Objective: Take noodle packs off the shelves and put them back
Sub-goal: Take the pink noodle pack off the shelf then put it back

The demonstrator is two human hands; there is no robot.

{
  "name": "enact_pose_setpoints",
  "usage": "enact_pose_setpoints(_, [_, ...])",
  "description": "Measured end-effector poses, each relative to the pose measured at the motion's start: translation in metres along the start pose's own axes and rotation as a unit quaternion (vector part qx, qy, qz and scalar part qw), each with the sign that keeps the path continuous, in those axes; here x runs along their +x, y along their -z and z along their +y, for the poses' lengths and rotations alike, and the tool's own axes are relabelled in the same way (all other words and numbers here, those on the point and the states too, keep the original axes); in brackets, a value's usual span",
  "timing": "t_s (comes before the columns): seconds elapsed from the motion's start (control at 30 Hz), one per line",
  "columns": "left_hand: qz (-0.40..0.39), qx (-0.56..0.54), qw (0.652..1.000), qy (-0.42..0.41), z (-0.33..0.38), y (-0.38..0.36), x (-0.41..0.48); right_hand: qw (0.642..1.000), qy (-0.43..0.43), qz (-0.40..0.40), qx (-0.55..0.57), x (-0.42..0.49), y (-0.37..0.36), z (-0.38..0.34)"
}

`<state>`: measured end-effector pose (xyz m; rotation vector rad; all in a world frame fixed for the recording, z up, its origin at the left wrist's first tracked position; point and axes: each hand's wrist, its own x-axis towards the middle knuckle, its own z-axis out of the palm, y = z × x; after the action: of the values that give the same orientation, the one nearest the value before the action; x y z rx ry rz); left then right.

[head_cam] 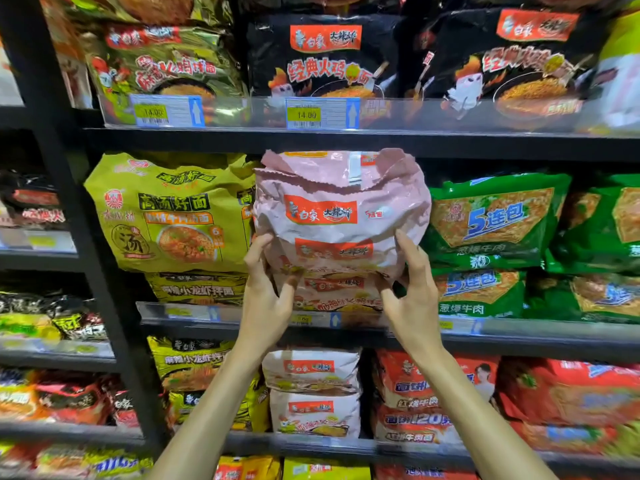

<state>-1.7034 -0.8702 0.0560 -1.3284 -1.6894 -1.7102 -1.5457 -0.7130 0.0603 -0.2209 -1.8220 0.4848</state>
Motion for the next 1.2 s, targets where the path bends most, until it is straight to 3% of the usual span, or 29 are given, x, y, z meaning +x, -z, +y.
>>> enact_pose_setpoints(0.27, [-0.013,0.082,0.996,0.021,0.013,0.000,0.018,0.998,-0.045,-0.041,0.000,0.032,0.005,-0.011])
enact_pose_setpoints(0.57, [-0.027,0.160,0.986,0.047,0.016,-0.007,0.039,0.997,-0.069,-0.030,-0.019,0.044,-0.015,-0.009])
enact_pose_setpoints(0.73, [-0.028,0.141,0.985,0.097,0.018,-0.010,0.038,0.998,-0.047,-0.048,-0.010,0.056,-0.018,-0.004])
enact_pose_setpoints(1.2, [-0.026,0.135,0.986,0.095,0.013,-0.010,0.039,0.997,-0.047,-0.054,0.002,0.040,-0.016,0.007])
